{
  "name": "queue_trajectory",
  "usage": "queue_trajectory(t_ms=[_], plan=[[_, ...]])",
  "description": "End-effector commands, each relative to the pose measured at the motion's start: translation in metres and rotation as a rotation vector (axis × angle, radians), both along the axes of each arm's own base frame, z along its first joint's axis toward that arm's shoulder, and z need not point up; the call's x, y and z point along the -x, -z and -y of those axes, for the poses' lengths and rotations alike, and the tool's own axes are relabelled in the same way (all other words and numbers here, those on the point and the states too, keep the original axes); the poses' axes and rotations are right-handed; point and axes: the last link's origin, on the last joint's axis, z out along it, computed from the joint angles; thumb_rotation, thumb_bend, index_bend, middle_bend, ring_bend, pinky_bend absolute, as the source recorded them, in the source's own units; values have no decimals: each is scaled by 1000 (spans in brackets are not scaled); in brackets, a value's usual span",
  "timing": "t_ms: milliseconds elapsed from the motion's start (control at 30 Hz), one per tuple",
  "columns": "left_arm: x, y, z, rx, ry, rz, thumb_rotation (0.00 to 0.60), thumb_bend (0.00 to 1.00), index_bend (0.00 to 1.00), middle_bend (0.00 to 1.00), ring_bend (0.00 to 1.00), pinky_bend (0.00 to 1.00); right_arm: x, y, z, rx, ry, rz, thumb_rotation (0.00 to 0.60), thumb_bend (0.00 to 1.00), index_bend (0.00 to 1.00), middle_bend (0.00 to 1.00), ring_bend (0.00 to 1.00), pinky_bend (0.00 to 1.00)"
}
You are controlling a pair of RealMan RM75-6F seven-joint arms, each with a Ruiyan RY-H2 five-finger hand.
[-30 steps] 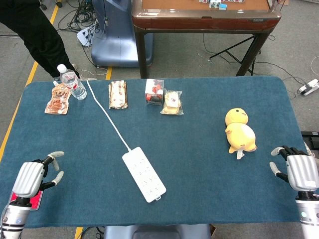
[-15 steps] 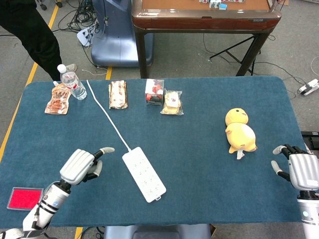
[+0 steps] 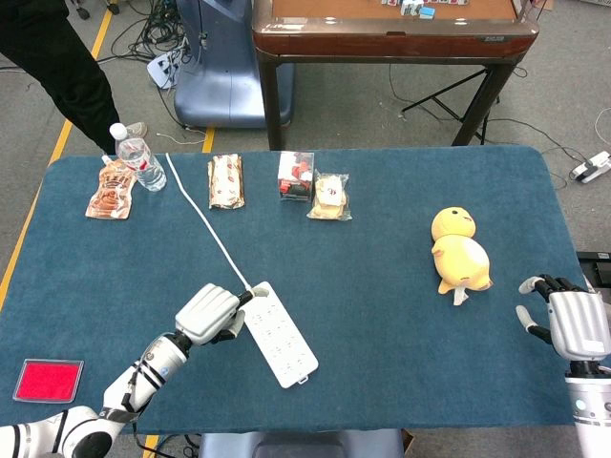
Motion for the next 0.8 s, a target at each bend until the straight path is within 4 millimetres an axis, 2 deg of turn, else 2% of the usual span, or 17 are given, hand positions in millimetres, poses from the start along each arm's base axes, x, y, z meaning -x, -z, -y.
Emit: queue_trajectory(t_ms=[33,233,800], plan=[[1,13,2,30,5,-38,600,744,228,1000,1000,1000,-2,-1,0,3,-5,-1,600,236,476,466,453,619],[1,28,2,52,-7,-64,600,744,221,1000,1000,1000,-4,1,0,-6,-5,-5,600,236,476,466,453,619],[6,49,-5,56,-38,-151,600,744,200,1000,1000,1000,-4,4,2,-17,1,-4,600,236,476,466,453,619]])
